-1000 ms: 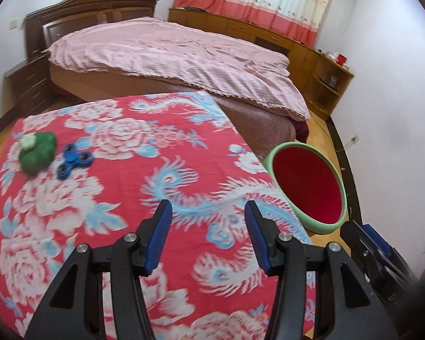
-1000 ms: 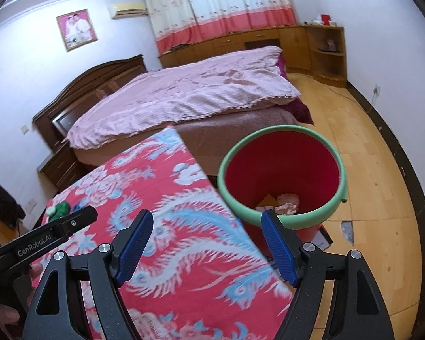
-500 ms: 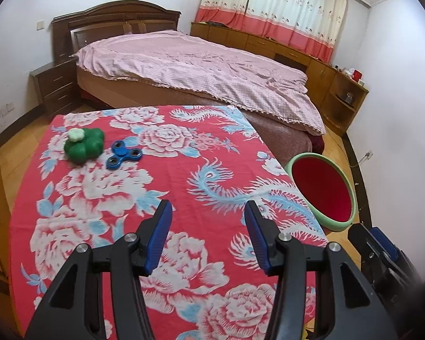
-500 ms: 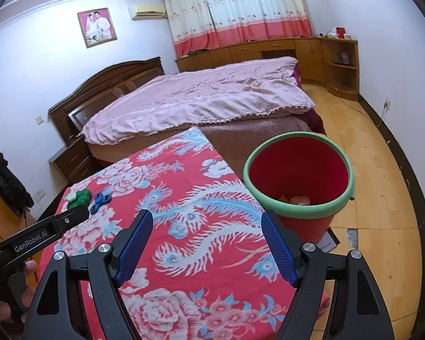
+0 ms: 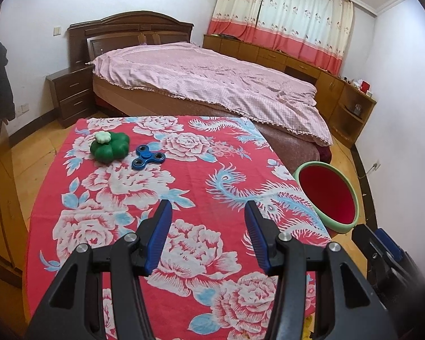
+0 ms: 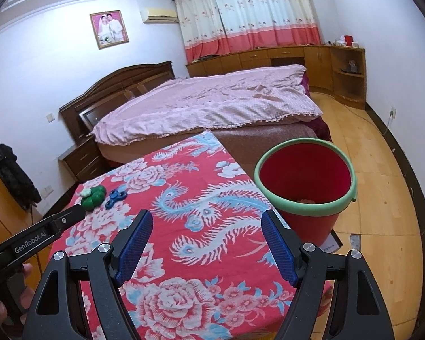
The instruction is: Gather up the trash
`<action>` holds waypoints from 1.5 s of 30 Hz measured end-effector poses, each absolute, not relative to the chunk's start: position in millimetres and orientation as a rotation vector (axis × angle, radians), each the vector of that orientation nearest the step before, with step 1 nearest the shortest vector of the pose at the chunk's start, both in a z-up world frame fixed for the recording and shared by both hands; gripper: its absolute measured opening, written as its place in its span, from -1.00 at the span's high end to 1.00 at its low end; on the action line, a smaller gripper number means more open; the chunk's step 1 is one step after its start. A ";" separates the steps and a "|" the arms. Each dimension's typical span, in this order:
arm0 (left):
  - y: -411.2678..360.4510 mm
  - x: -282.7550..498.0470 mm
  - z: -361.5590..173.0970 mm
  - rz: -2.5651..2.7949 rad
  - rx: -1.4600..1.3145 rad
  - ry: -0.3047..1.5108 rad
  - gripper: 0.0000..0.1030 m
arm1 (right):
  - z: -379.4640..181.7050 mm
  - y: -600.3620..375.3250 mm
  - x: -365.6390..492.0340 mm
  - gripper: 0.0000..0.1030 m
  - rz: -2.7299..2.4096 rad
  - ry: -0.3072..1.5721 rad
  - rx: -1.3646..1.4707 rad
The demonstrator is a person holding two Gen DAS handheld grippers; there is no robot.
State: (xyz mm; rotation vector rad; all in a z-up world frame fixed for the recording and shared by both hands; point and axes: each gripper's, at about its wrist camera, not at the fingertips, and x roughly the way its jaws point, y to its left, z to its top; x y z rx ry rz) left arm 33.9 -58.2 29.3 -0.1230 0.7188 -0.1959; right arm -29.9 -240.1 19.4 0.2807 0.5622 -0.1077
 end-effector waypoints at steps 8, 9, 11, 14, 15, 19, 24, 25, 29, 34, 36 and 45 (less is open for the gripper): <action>-54.4 28.2 33.2 -0.181 -0.126 0.707 -0.03 | 23.7 -237.2 -33.9 -0.55 -0.100 0.547 0.276; -54.1 27.8 33.5 -0.180 -0.126 0.706 -0.03 | 23.7 -237.4 -34.4 -0.55 -0.100 0.547 0.275; -53.6 27.6 34.1 -0.178 -0.128 0.705 -0.03 | 23.6 -237.7 -34.4 -0.55 -0.098 0.548 0.275; -53.2 28.0 34.1 -0.179 -0.126 0.706 -0.03 | 23.4 -237.3 -34.4 -0.55 -0.098 0.549 0.276; -53.1 27.8 34.3 -0.177 -0.126 0.705 -0.03 | 23.2 -237.2 -34.1 -0.55 -0.099 0.550 0.278; -52.7 27.9 34.0 -0.178 -0.126 0.706 -0.03 | 23.2 -236.7 -34.6 -0.55 -0.099 0.550 0.279; -52.8 27.8 34.1 -0.178 -0.126 0.706 -0.03 | 22.9 -237.3 -34.9 -0.55 -0.099 0.551 0.281; -52.8 27.8 34.2 -0.178 -0.127 0.706 -0.03 | 22.9 -237.3 -35.0 -0.55 -0.097 0.551 0.282; -53.1 27.8 34.3 -0.178 -0.127 0.706 -0.03 | 22.8 -237.3 -34.9 -0.55 -0.097 0.551 0.282; -53.4 28.0 34.4 -0.178 -0.126 0.706 -0.03 | 22.4 -238.2 -35.2 -0.55 -0.096 0.554 0.285; -53.2 27.8 34.7 -0.177 -0.125 0.705 -0.03 | 22.4 -238.4 -35.2 -0.55 -0.096 0.553 0.285; -52.7 28.0 35.1 -0.175 -0.124 0.706 -0.03 | 22.5 -238.4 -35.3 -0.55 -0.095 0.553 0.287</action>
